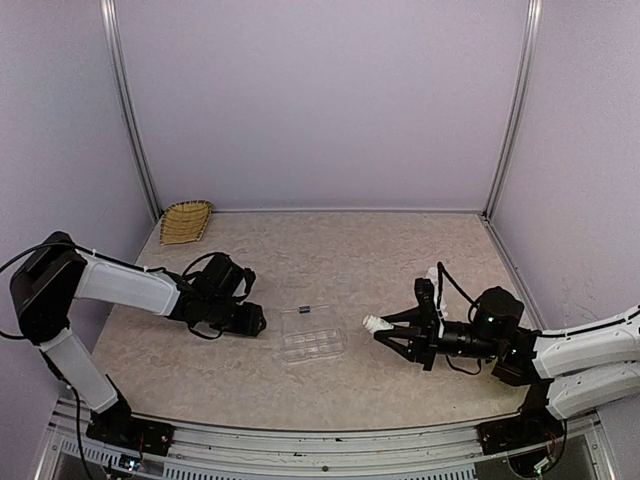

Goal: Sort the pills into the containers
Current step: Place the lid of the pill bottle at the center of the board, then pour the pill into the compartment of the pill container.

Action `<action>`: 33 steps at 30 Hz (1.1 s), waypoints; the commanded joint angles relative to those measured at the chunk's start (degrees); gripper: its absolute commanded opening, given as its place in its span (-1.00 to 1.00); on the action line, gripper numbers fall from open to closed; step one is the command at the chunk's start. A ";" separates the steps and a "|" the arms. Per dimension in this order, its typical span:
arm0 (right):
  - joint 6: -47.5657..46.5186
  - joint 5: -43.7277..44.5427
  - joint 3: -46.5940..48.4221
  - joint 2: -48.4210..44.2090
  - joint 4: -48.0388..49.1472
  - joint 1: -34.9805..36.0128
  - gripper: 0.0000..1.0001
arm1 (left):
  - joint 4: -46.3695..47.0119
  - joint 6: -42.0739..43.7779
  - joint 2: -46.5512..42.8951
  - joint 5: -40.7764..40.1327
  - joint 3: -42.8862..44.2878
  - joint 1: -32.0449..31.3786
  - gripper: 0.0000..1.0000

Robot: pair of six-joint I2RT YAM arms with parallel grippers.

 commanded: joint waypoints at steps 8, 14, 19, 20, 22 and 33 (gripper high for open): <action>0.90 1.59 -1.15 11.86 13.75 -0.04 -0.71 | -2.02 -1.06 -6.45 0.65 0.13 -0.22 0.55; 1.07 3.13 0.09 21.73 19.92 -0.13 -0.71 | -2.09 -1.50 -7.98 0.38 0.13 -1.37 0.76; 1.66 3.24 1.72 29.48 24.69 -0.24 -0.72 | -1.85 -1.79 -8.15 0.19 -0.04 -1.96 0.84; 1.84 3.41 1.86 30.62 25.68 -0.22 -0.72 | -1.84 -1.78 -8.22 0.28 -0.06 -2.13 0.85; 2.26 3.56 2.52 32.91 26.81 -0.37 -0.72 | -1.71 -1.73 -8.27 0.37 0.04 -2.47 0.86; 3.14 3.21 4.51 40.36 28.85 -0.81 -0.71 | -0.55 -1.51 -9.11 -1.12 0.74 -4.95 0.98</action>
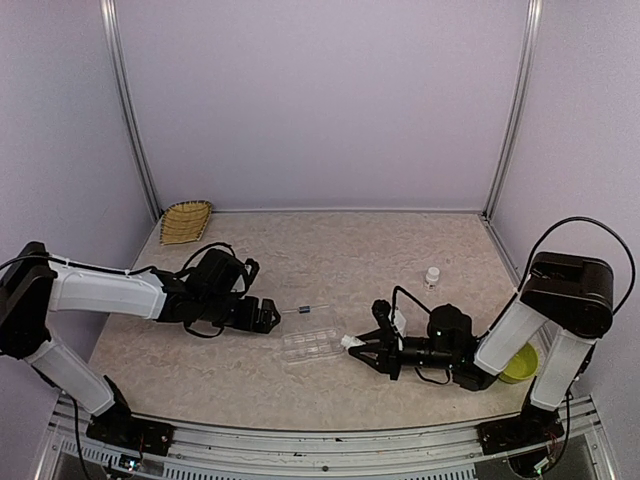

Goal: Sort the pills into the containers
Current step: Pour the pill into the compartment of the pill container.

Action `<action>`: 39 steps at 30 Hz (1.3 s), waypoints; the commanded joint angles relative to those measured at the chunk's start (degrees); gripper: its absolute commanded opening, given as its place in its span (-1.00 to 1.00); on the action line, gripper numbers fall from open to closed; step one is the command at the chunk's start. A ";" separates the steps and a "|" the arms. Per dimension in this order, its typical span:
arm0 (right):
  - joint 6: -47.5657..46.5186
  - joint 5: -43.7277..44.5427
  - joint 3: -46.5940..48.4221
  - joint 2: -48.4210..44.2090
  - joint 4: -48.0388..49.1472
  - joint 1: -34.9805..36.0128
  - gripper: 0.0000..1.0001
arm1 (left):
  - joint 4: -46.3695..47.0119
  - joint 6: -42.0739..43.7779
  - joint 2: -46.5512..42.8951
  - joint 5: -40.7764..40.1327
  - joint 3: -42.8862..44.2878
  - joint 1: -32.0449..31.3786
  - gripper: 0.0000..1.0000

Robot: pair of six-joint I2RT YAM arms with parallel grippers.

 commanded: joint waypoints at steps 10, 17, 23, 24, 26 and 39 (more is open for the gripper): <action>0.51 0.64 2.66 4.33 1.79 -0.97 -0.71 | 3.22 0.60 -1.95 -1.34 0.34 -1.82 0.98; 0.82 1.32 3.70 5.22 -0.53 -1.47 -0.71 | 4.40 1.14 -1.77 -1.41 0.07 -2.06 0.97; 1.17 1.30 4.35 6.06 -1.79 -1.59 -0.71 | 5.54 1.38 -1.88 -1.33 -0.76 -2.09 0.98; 1.21 1.23 4.35 6.28 -1.79 -1.73 -0.71 | 5.65 1.40 -1.95 -1.33 -0.80 -2.09 0.98; 1.21 1.07 4.39 6.55 -1.79 -1.67 -0.72 | 5.67 1.41 -1.95 -1.32 -0.81 -2.09 0.98; 2.05 0.37 5.07 7.70 -3.57 -1.81 -0.71 | 5.58 1.44 -2.52 -1.52 -0.81 -2.09 0.97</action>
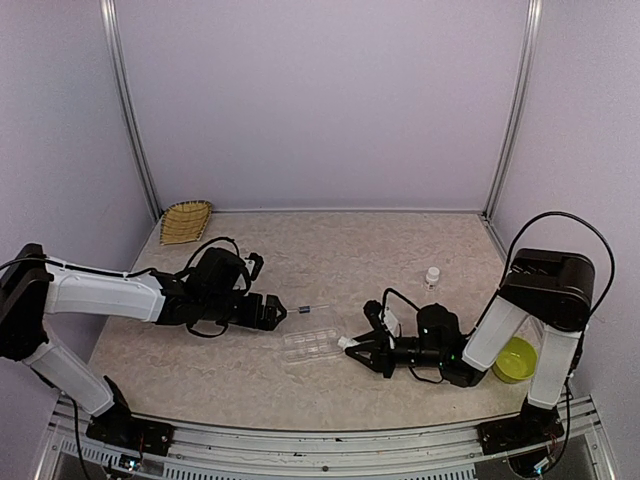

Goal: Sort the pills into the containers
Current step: Pour the pill into the compartment of the pill container.

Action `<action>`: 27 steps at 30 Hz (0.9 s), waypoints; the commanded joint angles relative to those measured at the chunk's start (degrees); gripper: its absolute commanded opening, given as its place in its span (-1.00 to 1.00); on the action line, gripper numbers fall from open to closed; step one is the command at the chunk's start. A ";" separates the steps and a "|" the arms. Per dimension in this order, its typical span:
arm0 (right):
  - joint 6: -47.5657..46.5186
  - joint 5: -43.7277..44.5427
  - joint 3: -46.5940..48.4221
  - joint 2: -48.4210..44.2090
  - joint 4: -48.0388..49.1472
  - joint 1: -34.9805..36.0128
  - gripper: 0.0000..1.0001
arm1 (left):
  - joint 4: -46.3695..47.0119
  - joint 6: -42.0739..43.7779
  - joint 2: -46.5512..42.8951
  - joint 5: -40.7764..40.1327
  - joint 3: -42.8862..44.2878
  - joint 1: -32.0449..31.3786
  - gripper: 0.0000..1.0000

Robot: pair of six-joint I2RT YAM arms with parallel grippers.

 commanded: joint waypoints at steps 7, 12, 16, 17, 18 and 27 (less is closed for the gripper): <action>0.61 -0.13 1.79 0.58 -3.48 -0.42 -0.72 | 1.05 0.80 -1.51 -0.85 -0.23 -0.42 0.98; 0.78 -0.18 1.55 -0.35 -4.37 -0.34 -0.72 | 1.20 0.65 -1.64 -0.82 -0.28 -0.42 0.97; 0.85 0.00 1.61 -0.84 -5.32 -0.37 -0.73 | 1.44 0.58 -1.43 -0.61 -0.37 -0.43 0.97; 0.82 0.00 1.62 -0.93 -5.50 -0.40 -0.72 | 1.48 0.51 -1.32 -0.59 -0.37 -0.46 0.97; 0.82 -0.01 1.58 -1.11 -5.74 -0.38 -0.72 | 1.53 0.49 -1.37 -0.56 -0.37 -0.51 0.98; 0.96 0.42 1.83 -2.53 -7.96 -0.34 -0.73 | 2.14 0.33 -1.34 -0.42 -0.94 -0.58 0.98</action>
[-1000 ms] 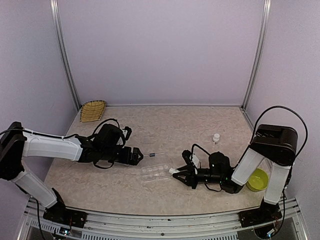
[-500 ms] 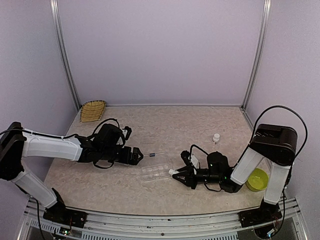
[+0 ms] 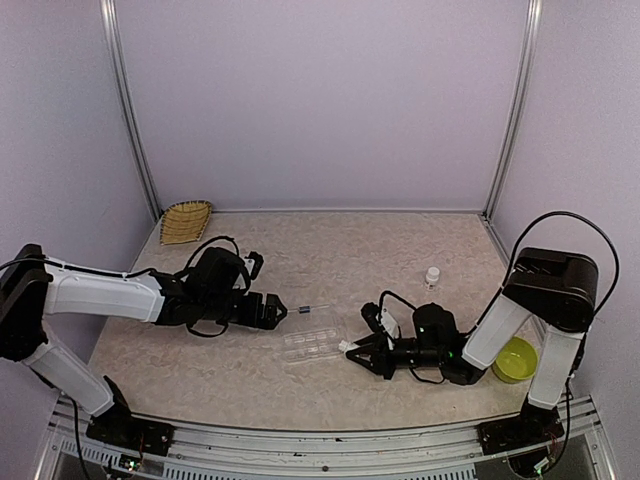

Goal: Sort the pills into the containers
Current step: Pour the pill into the compartment of the pill container.

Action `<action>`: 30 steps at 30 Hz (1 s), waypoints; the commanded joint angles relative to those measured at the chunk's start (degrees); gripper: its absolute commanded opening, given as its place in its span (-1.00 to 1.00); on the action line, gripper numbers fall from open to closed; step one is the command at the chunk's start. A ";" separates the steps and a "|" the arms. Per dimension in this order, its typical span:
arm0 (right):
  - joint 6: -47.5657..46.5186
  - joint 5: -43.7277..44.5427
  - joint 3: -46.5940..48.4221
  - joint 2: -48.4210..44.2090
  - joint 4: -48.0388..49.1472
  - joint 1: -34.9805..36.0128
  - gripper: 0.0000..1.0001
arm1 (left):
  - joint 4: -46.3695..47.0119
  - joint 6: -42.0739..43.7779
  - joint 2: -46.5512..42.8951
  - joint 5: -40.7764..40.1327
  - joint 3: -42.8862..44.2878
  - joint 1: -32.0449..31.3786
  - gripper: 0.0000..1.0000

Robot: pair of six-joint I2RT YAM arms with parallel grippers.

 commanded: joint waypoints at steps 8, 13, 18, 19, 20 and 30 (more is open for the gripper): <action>0.43 1.72 2.11 -2.42 -5.91 -0.36 -0.74 | 1.95 0.13 -1.07 -0.29 -1.58 -0.67 0.97; 0.14 1.91 2.44 -3.55 -7.83 -0.37 -0.74 | 2.20 -0.03 -1.13 -0.17 -1.78 -0.67 0.97; -0.26 2.09 2.79 -4.83 -10.09 -0.31 -0.74 | 2.36 -0.06 -1.29 -0.20 -1.87 -0.67 0.98; -0.31 2.12 2.87 -4.99 -10.52 -0.34 -0.74 | 2.36 -0.03 -1.30 -0.17 -1.95 -0.69 0.97; -0.35 2.18 3.03 -5.12 -10.96 -0.38 -0.74 | 2.39 -0.04 -1.28 -0.21 -1.98 -0.67 0.98; -0.79 2.02 4.51 -4.53 -13.75 -0.21 -0.76 | 2.58 -0.13 -1.37 -0.22 -2.34 -0.70 0.97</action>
